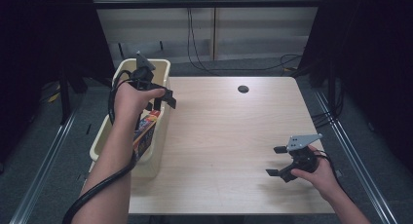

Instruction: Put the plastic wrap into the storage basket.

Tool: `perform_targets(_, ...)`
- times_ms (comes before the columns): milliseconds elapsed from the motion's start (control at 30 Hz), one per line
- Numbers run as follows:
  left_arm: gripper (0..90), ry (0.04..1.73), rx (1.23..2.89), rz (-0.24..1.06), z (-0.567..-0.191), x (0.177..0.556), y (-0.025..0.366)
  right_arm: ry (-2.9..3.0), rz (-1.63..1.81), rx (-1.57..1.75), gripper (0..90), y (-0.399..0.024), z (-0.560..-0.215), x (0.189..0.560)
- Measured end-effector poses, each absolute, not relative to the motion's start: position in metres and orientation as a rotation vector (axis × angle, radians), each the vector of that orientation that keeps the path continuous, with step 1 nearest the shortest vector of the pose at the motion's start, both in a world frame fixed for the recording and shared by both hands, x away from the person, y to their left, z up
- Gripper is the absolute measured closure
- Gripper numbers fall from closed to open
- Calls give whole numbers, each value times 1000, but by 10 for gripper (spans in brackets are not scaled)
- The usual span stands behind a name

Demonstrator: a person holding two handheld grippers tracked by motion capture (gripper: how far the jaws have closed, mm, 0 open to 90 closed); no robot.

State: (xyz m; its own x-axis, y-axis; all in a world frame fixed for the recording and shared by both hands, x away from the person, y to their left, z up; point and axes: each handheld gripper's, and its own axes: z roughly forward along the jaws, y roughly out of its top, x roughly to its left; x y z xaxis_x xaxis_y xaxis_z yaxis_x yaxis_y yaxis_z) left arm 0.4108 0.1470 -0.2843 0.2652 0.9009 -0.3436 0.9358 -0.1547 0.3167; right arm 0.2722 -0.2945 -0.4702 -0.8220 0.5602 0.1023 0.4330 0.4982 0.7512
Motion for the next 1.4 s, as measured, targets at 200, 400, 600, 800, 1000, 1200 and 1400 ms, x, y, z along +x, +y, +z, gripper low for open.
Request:
perform_targets(200, 158, 1600, 2094, -98, -283, 409, 132, 2577, 1228, 861, 82, -294, -470, 272)
perform_targets(400, 153, 1540, 2128, -116, -286, 407, 116, 2584, 1229, 861, 82, -294, -470, 272)
perform_targets(600, 147, 1485, 2153, -126, -293, 404, 102, 2584, 1230, 862, 82, -294, -470, 272)
perform_targets(800, 142, 1420, 2182, -135, -299, 400, 87, 2576, 1227, 862, 82, -294, -470, 272)
perform_targets(1000, 141, 1360, 2199, -138, -308, 394, 73, 2588, 1233, 861, 82, -294, -470, 272)
perform_targets(1200, 136, 1323, 2215, -150, -318, 389, 62, 2587, 1231, 855, 82, -294, -471, 272)
perform_targets(1400, 129, 1282, 2232, -147, -327, 385, 55, 2581, 1221, 860, 78, -294, -472, 273)
